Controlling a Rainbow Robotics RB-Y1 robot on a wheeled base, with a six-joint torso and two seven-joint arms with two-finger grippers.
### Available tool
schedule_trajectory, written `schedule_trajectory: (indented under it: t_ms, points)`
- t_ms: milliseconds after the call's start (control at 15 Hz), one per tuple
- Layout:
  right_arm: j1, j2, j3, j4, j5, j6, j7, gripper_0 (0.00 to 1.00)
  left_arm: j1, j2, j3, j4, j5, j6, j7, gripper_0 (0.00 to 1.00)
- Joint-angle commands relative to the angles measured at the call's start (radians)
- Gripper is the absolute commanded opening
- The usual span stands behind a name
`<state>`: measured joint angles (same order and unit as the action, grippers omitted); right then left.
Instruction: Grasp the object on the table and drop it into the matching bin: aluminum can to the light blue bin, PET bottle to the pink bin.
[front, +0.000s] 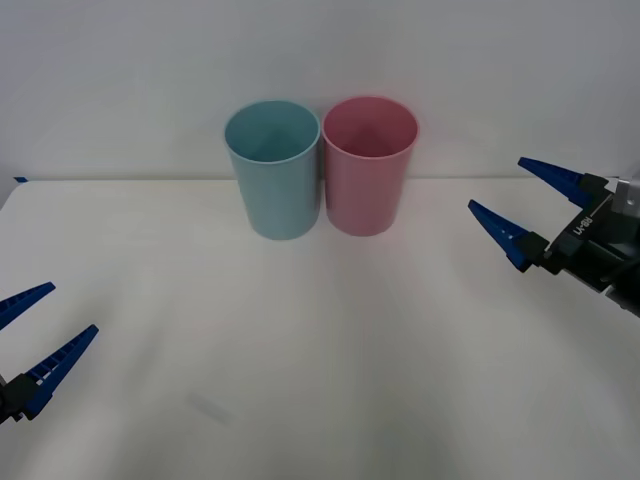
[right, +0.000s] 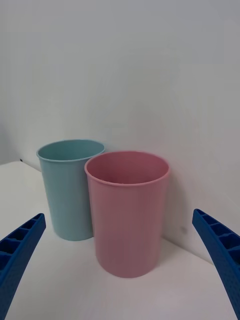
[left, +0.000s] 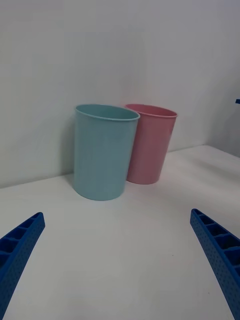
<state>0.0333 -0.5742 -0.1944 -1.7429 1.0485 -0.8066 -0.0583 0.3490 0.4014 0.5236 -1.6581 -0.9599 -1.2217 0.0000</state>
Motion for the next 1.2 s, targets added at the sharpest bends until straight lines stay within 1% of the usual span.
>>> schedule_trajectory:
  t_ms: [67, 133, 333, 867, 1200]
  points:
    - [0.083, -0.036, -0.022, 0.0, -0.074, -0.011, 0.095, 1.0, 0.0, 0.0, 0.0, 0.0, 0.0, 0.0, 0.0, 1.0]
    - [0.109, -0.039, -0.036, 0.0, -0.082, -0.02, 0.118, 1.0, 0.0, 0.0, 0.0, 0.0, 0.0, 0.0, 0.0, 1.0]
    - [0.188, -0.033, -0.085, -0.004, -0.088, -0.056, 0.127, 1.0, 0.0, 0.0, 0.0, 0.0, 0.0, 0.0, 0.0, 1.0]
    - [0.375, 0.024, -0.226, -0.014, -0.097, -0.246, 0.101, 1.0, 0.0, 0.0, 0.0, 0.0, 0.0, 0.0, 0.0, 1.0]
    - [0.454, 0.056, -0.253, -0.061, -0.102, -0.261, 0.1, 1.0, 0.0, 0.0, 0.0, 0.0, 0.0, 0.0, 0.0, 1.0]
